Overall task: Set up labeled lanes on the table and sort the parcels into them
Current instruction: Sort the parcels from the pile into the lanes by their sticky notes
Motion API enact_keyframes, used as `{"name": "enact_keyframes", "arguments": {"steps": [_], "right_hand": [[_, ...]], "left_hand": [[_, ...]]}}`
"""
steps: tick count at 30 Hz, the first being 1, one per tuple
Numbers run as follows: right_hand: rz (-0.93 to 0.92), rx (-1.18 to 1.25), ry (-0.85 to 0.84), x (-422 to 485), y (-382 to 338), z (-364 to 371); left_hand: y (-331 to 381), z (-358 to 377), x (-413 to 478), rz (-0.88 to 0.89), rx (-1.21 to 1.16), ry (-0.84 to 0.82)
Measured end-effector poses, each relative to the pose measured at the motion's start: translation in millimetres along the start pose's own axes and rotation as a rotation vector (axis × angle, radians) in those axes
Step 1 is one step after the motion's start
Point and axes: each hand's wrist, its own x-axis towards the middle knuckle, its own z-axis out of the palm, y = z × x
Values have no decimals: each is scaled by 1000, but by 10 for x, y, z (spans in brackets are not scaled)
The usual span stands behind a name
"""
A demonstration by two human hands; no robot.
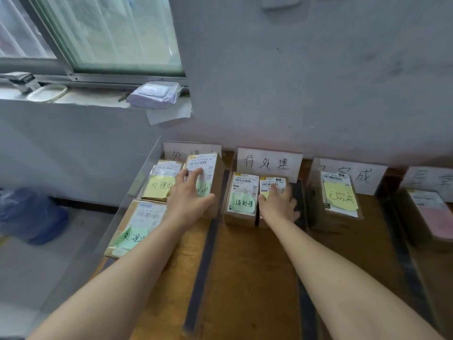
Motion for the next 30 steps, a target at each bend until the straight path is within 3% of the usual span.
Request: {"name": "enact_keyframes", "arguments": {"steps": [11, 21, 30], "right_hand": [[-326, -84, 159, -386, -405, -416], [-315, -116, 118, -725, -366, -324], [-296, -183, 74, -807, -180, -175]], "left_hand": [[-236, -84, -357, -23, 115, -131], [-510, 11, -878, -4, 273, -197], [-671, 250, -969, -55, 388, -152]]}}
